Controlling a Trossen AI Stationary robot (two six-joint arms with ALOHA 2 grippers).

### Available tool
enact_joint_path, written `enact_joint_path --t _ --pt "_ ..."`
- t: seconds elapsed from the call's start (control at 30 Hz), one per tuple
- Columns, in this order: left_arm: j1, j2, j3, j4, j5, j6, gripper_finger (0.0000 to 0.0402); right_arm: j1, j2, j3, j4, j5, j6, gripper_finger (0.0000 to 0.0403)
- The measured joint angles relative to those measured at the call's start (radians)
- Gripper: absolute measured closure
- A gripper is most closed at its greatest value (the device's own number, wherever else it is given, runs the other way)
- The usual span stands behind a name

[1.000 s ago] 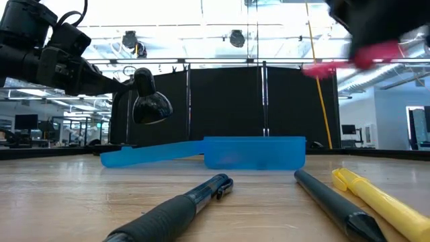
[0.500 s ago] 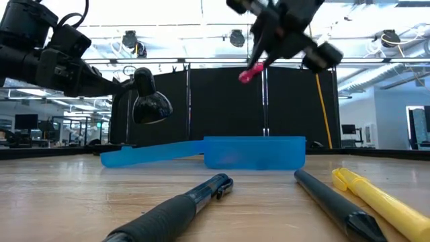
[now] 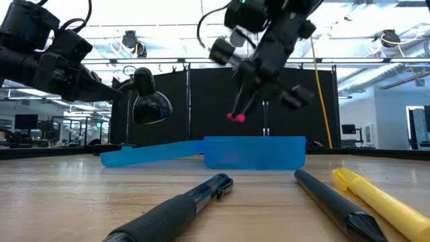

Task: Pick & place school supplies into a supply box
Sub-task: Put the pink pen into the blue supply box

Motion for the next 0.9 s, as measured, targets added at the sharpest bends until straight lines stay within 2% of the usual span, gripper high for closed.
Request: enact_joint_path --t 0.13,0.33,0.9 --pt "0.000 0.000 0.000 -0.015 0.000 0.000 0.0364 -0.032 0.050 0.001 0.063 -0.029 -0.021 0.0384" --pt "0.000 0.000 0.000 -0.014 -0.001 -0.005 0.0364 -0.059 0.097 0.001 0.056 -0.054 -0.050 0.0384" --pt "0.000 0.000 0.000 -0.013 0.000 -0.005 0.0364 -0.071 0.154 0.001 0.045 -0.050 -0.062 0.0385"
